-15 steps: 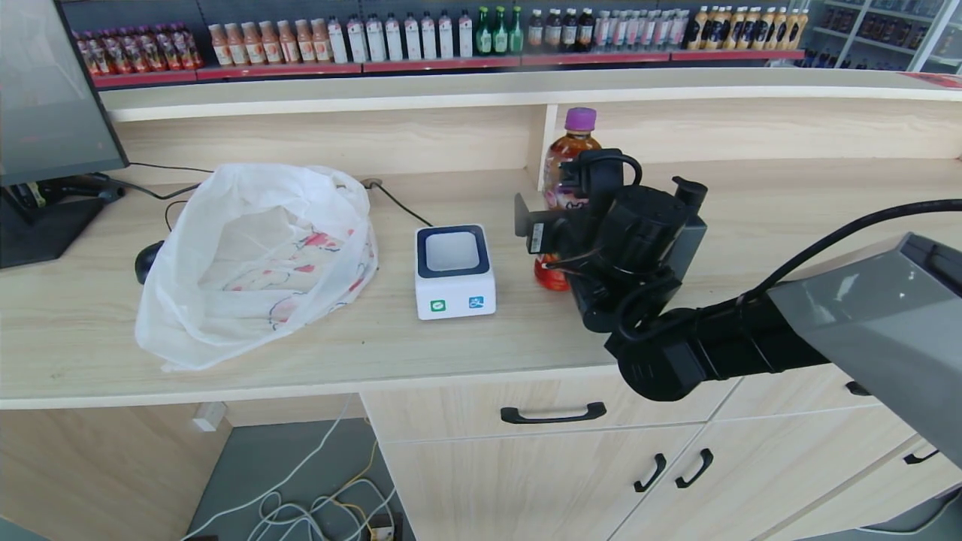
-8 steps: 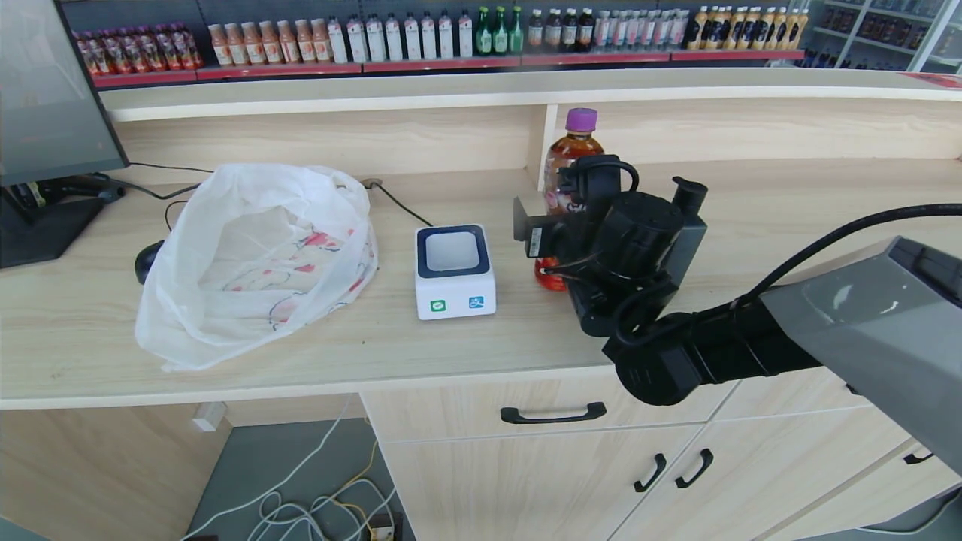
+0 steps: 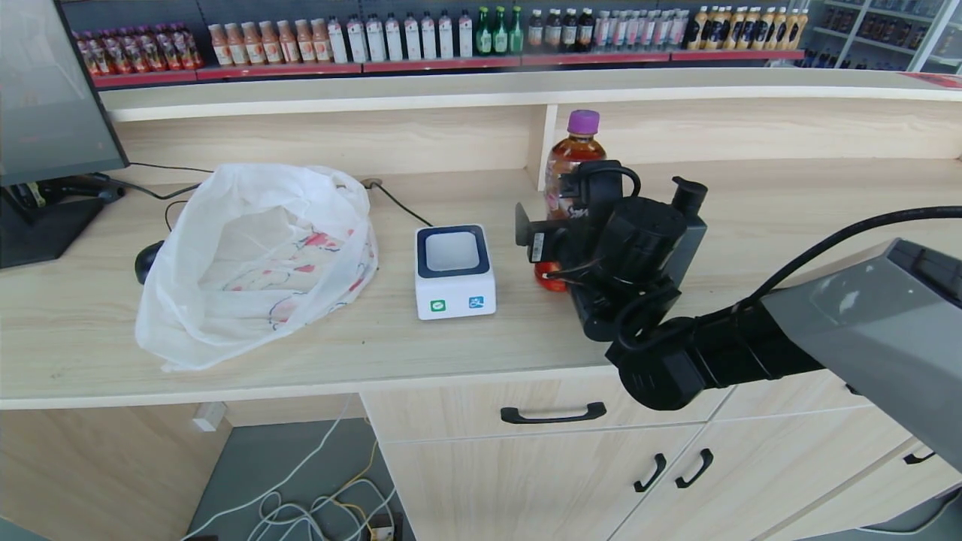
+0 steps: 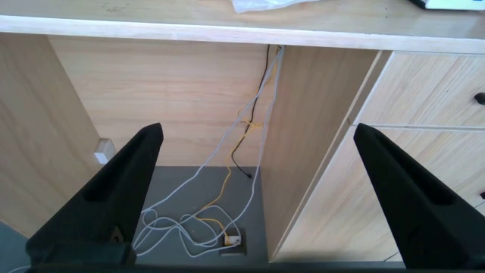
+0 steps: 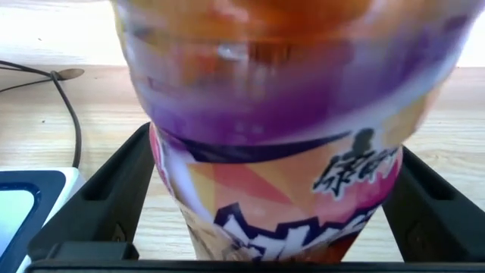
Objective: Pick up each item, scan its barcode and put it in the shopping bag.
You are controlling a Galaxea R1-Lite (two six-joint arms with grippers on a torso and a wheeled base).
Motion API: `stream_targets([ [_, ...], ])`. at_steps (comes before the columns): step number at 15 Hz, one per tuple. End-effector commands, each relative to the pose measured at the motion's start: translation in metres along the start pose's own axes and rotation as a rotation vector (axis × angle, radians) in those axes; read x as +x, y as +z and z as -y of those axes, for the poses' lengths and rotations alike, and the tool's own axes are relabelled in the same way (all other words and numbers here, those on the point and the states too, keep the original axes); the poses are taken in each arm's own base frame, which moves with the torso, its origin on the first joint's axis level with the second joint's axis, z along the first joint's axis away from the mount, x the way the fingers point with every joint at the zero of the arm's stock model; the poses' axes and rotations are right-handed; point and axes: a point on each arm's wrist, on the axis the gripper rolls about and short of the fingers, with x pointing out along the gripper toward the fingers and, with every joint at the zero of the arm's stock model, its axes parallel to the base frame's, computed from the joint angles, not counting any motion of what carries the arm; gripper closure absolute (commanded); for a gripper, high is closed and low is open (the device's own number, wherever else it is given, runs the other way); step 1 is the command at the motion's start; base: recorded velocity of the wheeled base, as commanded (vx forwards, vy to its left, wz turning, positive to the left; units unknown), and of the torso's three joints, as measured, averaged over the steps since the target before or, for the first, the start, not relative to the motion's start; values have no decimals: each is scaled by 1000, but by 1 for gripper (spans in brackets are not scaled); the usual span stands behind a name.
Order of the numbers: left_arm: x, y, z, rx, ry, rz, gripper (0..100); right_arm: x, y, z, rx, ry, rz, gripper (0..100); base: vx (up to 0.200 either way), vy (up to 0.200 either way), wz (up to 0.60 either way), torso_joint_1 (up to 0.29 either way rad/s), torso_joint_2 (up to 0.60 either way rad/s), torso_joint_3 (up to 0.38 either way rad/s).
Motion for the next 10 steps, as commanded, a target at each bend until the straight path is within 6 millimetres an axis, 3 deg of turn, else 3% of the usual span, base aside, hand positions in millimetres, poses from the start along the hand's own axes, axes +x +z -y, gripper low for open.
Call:
stream_targets([
  [1, 0, 0, 0, 2, 1, 0, 0, 1, 5, 2, 6, -5, 12, 0, 0, 0, 0, 0, 0, 0],
  [2, 0, 0, 0, 2, 1, 0, 0, 0, 6, 2, 8, -4, 14, 0, 0, 0, 0, 0, 0, 0],
  [3, 0, 0, 0, 0, 1, 0, 0, 0, 7, 2, 9, -4, 16, 100, 0, 0, 0, 0, 0, 0],
  [10, 0, 0, 0, 0, 1, 0, 0, -3, 22, 6, 29, -10, 51, 100, 0, 0, 0, 0, 0, 0],
])
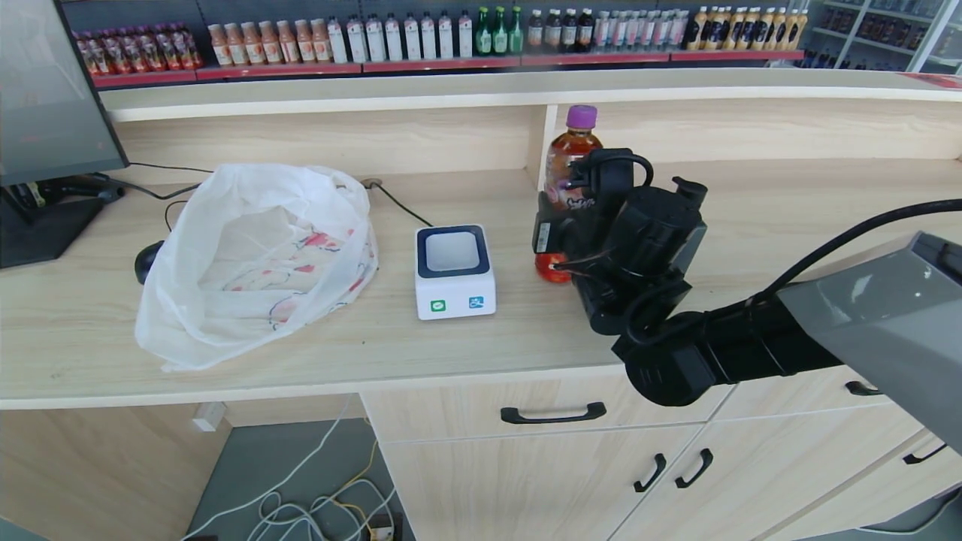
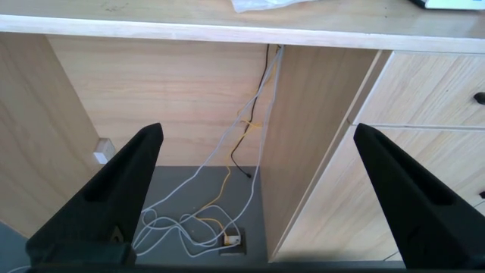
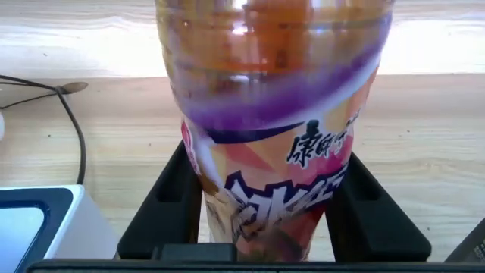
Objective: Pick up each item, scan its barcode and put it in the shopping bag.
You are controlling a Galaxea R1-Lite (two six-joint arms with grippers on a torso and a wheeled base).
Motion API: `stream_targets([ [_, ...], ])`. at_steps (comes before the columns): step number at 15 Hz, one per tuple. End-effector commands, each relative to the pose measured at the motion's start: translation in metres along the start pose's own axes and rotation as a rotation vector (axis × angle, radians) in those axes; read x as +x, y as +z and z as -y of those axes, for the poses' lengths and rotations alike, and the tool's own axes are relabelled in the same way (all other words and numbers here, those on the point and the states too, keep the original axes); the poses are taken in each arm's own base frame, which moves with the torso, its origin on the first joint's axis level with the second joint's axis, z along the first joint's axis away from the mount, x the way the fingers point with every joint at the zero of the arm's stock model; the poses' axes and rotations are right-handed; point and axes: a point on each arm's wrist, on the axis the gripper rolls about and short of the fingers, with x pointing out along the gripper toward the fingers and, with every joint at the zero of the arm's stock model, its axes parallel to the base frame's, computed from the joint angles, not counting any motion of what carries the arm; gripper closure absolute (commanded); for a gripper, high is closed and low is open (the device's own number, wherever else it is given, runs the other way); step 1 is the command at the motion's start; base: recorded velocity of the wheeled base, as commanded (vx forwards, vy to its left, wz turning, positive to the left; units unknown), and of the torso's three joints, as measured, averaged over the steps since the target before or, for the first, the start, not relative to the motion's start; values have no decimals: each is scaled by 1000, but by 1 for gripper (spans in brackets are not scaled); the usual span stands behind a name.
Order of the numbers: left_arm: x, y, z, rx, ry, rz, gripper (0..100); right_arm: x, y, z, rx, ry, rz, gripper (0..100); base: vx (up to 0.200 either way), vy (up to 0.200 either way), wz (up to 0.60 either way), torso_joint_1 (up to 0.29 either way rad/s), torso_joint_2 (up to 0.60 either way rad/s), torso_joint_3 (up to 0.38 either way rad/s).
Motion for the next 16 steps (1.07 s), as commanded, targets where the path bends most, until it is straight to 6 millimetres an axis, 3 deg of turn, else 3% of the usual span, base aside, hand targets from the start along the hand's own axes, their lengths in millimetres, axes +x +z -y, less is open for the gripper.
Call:
stream_targets([
  [1, 0, 0, 0, 0, 1, 1, 0, -1, 10, 3, 11, -5, 20, 100, 0, 0, 0, 0, 0, 0],
  [9, 0, 0, 0, 0, 1, 1, 0, -5, 34, 6, 39, -4, 66, 100, 0, 0, 0, 0, 0, 0],
  [16, 0, 0, 0, 0, 1, 1, 0, -31, 69, 5, 97, 34, 107, 100, 0, 0, 0, 0, 0, 0],
])
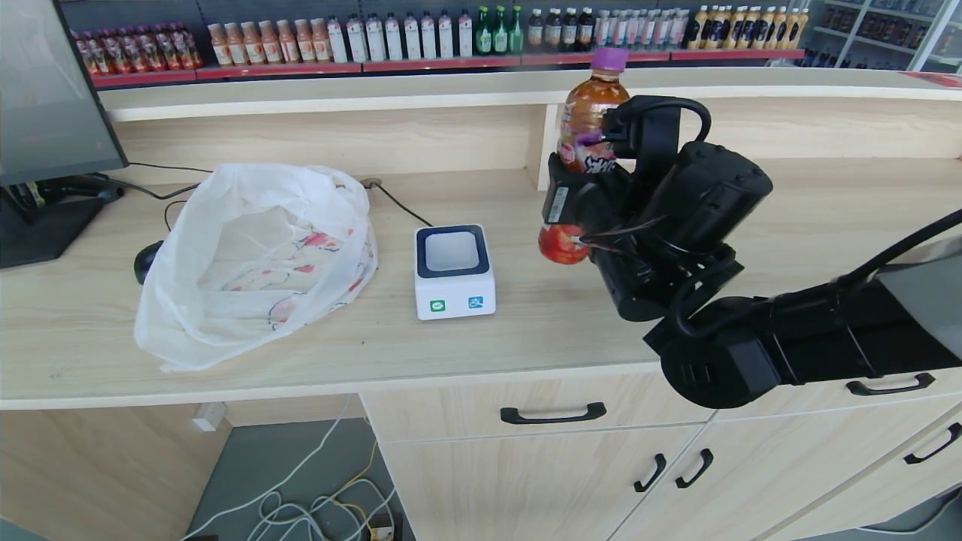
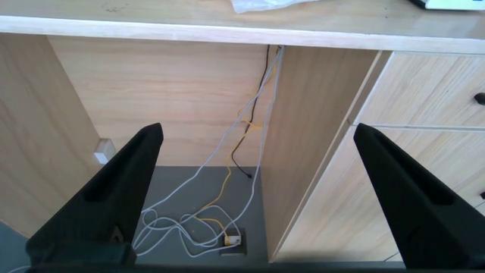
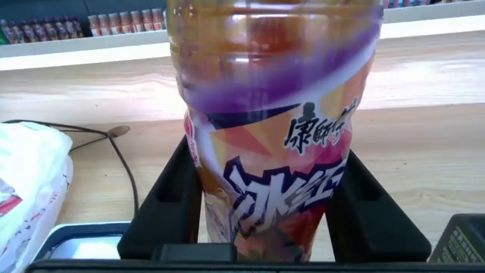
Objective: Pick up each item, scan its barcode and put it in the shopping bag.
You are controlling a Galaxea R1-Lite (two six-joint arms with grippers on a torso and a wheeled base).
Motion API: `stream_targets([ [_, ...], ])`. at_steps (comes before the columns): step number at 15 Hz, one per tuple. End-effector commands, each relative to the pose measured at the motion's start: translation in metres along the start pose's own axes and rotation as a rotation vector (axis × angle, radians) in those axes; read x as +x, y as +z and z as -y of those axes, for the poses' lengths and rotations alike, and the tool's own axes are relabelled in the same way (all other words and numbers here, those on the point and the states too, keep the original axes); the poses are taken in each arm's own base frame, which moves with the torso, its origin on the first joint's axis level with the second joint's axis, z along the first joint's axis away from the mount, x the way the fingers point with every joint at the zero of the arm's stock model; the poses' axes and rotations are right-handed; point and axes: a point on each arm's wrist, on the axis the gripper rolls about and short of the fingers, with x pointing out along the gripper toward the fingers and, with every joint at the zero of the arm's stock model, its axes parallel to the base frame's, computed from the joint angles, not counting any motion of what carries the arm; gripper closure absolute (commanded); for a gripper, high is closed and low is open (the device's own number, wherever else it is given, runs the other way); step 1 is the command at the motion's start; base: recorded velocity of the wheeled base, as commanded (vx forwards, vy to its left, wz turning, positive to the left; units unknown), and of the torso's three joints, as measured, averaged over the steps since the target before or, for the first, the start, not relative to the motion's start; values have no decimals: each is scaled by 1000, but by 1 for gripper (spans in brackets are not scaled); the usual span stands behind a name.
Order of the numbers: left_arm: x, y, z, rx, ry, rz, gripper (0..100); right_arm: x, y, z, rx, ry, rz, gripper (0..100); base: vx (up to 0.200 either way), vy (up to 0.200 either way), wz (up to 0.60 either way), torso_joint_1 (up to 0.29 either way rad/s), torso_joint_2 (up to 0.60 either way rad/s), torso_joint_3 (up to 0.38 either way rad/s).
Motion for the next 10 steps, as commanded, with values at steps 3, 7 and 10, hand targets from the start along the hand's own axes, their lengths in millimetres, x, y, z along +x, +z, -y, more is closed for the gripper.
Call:
stream_targets([
  [3, 0, 0, 0, 0, 0, 0, 0, -23, 39, 2, 46, 27, 57, 100, 0, 0, 0, 0, 0, 0],
  [7, 0, 0, 0, 2, 0, 0, 0, -68, 64, 6, 65, 101, 35, 100, 0, 0, 0, 0, 0, 0],
  [10, 0, 0, 0, 0, 0, 0, 0, -90, 74, 13, 74, 133, 29, 100, 0, 0, 0, 0, 0, 0],
])
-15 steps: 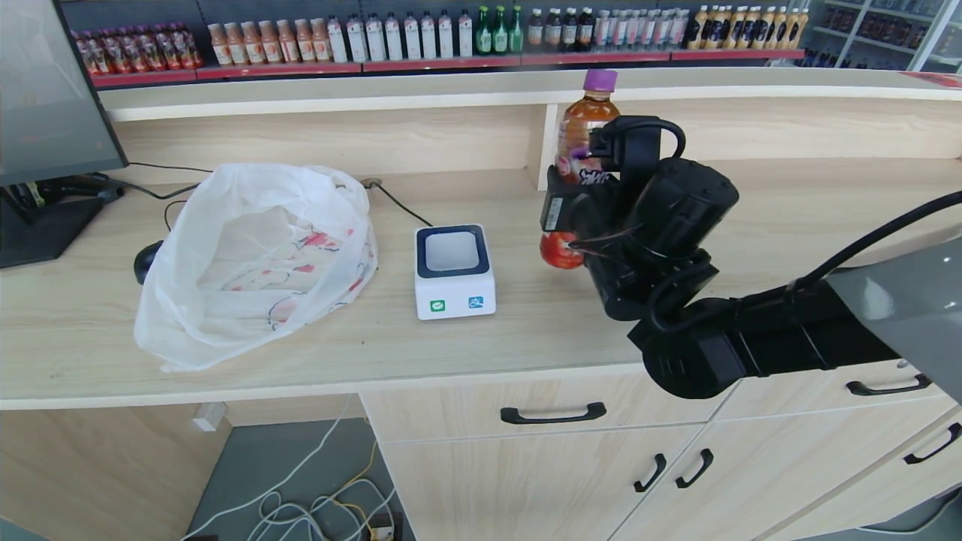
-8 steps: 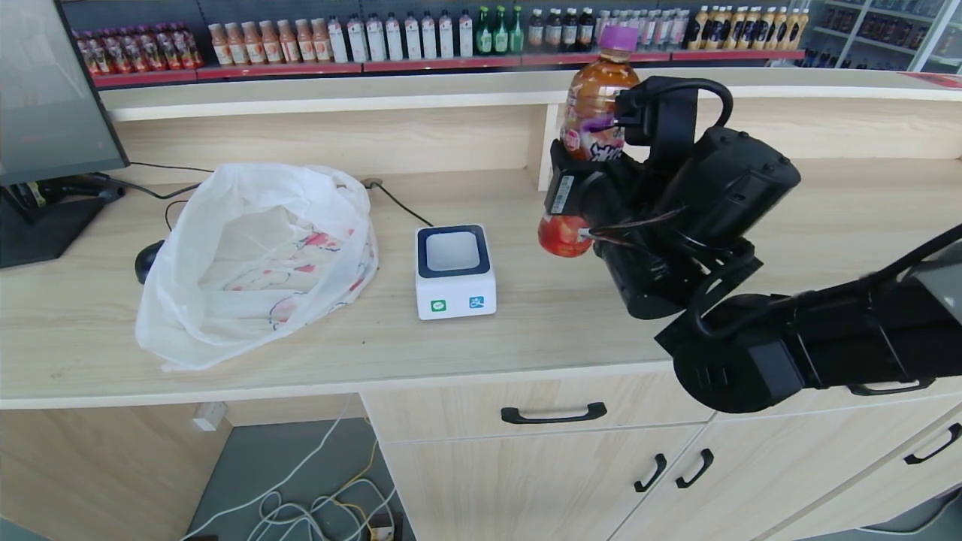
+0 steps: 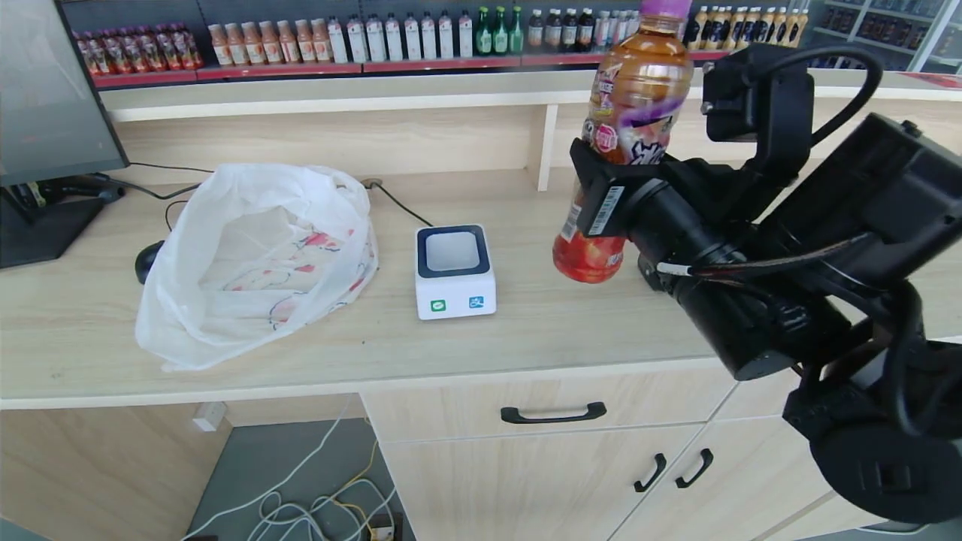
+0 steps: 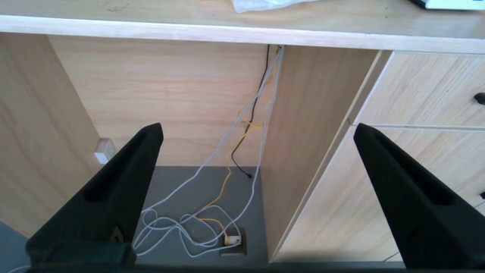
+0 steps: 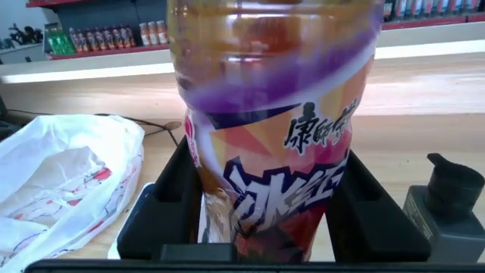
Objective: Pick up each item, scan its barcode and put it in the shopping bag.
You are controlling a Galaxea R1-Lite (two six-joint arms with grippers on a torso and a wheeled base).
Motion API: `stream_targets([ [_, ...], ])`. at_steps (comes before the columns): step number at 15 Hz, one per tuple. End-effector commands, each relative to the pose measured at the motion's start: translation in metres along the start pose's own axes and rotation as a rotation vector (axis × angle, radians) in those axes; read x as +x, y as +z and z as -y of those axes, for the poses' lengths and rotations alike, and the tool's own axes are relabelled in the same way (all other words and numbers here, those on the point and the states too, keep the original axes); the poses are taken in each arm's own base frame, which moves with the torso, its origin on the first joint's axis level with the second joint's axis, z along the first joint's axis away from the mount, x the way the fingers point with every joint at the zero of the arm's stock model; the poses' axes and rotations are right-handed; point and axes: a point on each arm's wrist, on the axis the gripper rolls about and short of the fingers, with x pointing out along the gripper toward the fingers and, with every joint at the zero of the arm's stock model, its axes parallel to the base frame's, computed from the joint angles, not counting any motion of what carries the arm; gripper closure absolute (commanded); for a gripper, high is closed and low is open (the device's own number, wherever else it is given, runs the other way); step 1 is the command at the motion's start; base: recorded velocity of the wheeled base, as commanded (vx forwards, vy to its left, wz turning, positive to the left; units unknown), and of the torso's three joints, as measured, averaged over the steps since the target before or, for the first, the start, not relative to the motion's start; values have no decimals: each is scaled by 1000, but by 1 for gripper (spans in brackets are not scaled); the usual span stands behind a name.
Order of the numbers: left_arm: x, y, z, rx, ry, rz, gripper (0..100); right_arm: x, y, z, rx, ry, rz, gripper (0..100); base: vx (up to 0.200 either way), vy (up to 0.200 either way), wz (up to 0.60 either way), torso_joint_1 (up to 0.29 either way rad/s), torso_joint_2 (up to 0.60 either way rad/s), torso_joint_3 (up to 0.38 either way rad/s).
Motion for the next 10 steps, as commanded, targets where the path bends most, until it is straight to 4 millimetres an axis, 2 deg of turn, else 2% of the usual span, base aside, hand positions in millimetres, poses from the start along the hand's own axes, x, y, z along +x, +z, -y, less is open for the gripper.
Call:
stream_targets([
  [1, 0, 0, 0, 0, 1, 0, 0, -15, 19, 6, 21, 10, 29, 100, 0, 0, 0, 0, 0, 0],
  [4, 0, 0, 0, 0, 1, 0, 0, -29, 31, 16, 58, 36, 47, 100, 0, 0, 0, 0, 0, 0],
  [7, 0, 0, 0, 0, 1, 0, 0, -56, 16, 29, 79, 49, -18, 100, 0, 0, 0, 0, 0, 0],
  [10, 0, 0, 0, 0, 1, 0, 0, -81, 1, 38, 55, 138, -45, 100, 0, 0, 0, 0, 0, 0],
])
